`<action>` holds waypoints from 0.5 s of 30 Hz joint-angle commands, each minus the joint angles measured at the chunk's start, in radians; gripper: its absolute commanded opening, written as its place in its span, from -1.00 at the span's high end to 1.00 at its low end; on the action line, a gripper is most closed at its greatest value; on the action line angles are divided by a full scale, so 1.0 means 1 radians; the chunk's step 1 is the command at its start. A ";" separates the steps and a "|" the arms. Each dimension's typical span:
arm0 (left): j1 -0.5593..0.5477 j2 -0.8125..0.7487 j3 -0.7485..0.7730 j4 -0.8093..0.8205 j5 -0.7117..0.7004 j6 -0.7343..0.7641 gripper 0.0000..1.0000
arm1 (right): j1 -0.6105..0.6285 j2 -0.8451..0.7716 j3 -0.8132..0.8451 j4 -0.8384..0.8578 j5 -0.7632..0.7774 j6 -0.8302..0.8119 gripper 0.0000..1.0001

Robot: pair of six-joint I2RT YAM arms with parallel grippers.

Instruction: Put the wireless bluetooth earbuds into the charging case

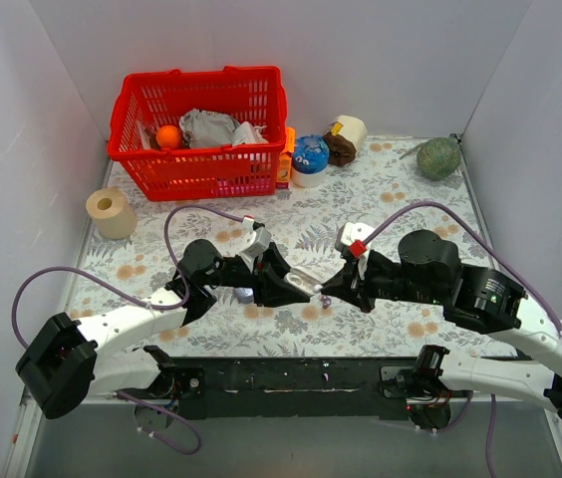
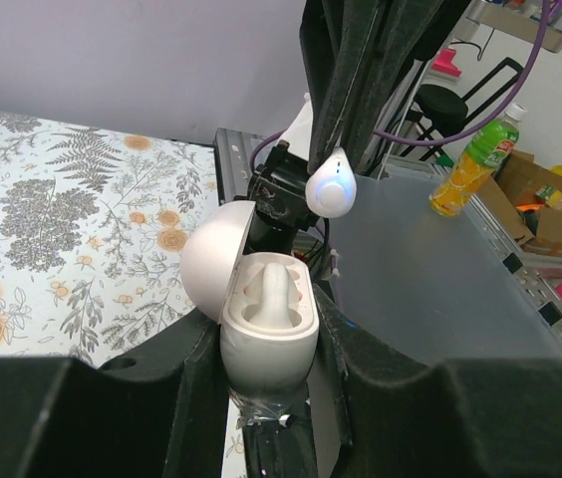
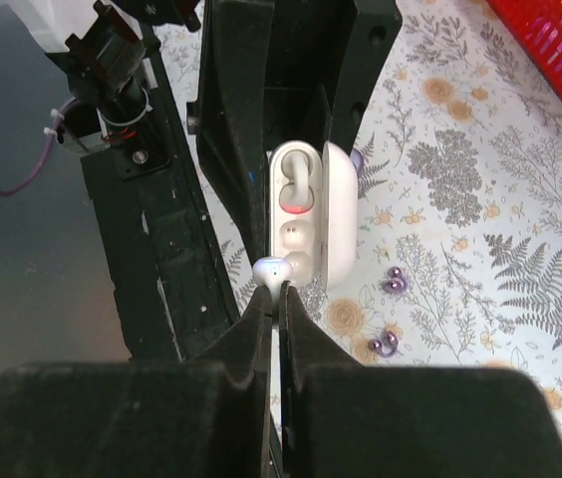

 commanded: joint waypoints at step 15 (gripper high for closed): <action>0.004 -0.034 0.018 0.062 0.041 -0.044 1.00 | 0.004 0.047 -0.040 0.153 -0.004 0.042 0.97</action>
